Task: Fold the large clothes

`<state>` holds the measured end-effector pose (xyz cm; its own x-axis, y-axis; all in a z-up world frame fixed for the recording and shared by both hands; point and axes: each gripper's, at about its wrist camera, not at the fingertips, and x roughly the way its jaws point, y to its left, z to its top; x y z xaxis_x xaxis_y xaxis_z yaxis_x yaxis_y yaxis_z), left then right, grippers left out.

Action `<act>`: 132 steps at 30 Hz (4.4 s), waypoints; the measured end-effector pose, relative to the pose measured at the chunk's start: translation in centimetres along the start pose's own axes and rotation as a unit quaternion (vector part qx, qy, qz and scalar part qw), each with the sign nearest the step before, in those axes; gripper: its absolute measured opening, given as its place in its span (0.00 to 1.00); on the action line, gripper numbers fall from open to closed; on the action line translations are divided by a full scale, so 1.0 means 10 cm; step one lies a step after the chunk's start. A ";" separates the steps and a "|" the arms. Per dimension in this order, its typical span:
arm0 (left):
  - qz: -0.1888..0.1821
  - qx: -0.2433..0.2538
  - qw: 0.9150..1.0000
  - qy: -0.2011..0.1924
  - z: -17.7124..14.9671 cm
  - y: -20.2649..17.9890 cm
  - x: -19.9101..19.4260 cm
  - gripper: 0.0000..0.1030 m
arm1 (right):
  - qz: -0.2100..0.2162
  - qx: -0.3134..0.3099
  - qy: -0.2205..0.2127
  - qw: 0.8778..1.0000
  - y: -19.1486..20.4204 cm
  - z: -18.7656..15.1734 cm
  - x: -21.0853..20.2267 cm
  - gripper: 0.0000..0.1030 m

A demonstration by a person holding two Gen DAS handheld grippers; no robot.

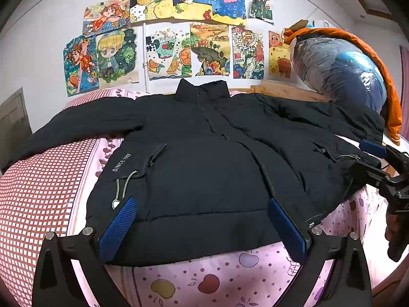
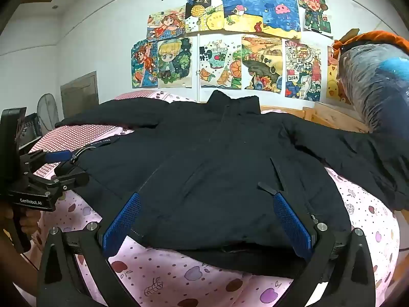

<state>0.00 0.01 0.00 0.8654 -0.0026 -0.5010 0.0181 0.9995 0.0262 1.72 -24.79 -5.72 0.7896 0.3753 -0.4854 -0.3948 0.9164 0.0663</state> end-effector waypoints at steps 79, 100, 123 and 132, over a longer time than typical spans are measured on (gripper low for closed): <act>0.002 -0.005 1.000 0.003 -0.03 0.03 0.03 1.00 | -0.002 0.001 -0.005 1.000 -0.11 -0.03 -0.09 0.99; 0.032 -0.007 0.999 0.010 -0.04 0.15 0.08 1.00 | -0.027 0.035 0.021 0.999 -0.27 -0.04 0.02 0.99; 0.073 0.090 0.990 0.082 1.70 -0.25 1.29 1.00 | -0.201 0.297 0.224 0.906 -2.31 0.40 1.02 0.99; 0.019 0.077 0.990 0.113 1.78 -0.88 2.30 1.00 | -0.147 0.361 0.118 0.913 -2.55 -0.07 0.95 0.99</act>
<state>28.64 -9.44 3.64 0.7328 0.0599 -0.6778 0.0788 0.9819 0.1720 18.98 -44.67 -12.67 0.6555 0.1366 -0.7427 0.2970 0.8576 0.4199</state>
